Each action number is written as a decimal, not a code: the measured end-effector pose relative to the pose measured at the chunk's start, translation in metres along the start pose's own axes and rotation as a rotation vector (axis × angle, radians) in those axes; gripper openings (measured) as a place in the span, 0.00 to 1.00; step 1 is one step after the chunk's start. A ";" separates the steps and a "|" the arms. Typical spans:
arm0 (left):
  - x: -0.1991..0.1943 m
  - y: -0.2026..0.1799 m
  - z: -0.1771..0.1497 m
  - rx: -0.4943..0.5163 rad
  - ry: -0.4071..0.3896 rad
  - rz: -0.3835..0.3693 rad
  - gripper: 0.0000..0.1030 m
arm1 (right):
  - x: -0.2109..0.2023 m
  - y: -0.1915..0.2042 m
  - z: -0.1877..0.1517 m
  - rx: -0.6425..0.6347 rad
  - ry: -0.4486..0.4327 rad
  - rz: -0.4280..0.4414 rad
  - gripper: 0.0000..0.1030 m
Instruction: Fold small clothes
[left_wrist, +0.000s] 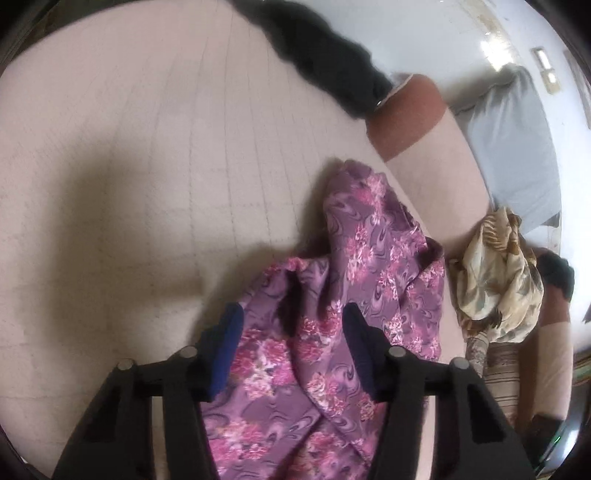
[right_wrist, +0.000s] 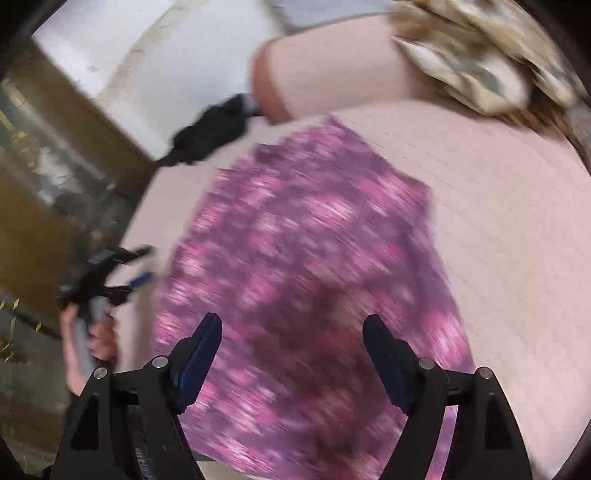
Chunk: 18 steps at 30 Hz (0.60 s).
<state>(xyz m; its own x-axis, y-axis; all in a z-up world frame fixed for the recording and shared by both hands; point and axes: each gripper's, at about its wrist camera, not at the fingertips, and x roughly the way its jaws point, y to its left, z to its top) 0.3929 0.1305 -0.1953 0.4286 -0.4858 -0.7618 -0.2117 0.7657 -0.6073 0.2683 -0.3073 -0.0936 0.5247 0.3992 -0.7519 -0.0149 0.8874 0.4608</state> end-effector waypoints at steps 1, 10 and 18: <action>0.002 0.001 0.003 -0.013 0.006 0.001 0.51 | 0.007 0.009 0.019 -0.017 0.013 0.049 0.81; 0.045 0.020 0.014 -0.166 0.027 -0.082 0.24 | 0.149 0.055 0.148 -0.065 0.210 0.201 0.73; 0.045 0.018 0.015 -0.188 0.008 -0.086 0.06 | 0.280 0.070 0.212 -0.030 0.301 0.161 0.67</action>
<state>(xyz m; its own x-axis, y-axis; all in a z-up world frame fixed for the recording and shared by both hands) 0.4215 0.1292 -0.2369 0.4452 -0.5504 -0.7064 -0.3349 0.6292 -0.7014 0.5947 -0.1823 -0.1723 0.2392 0.5811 -0.7779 -0.1043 0.8119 0.5744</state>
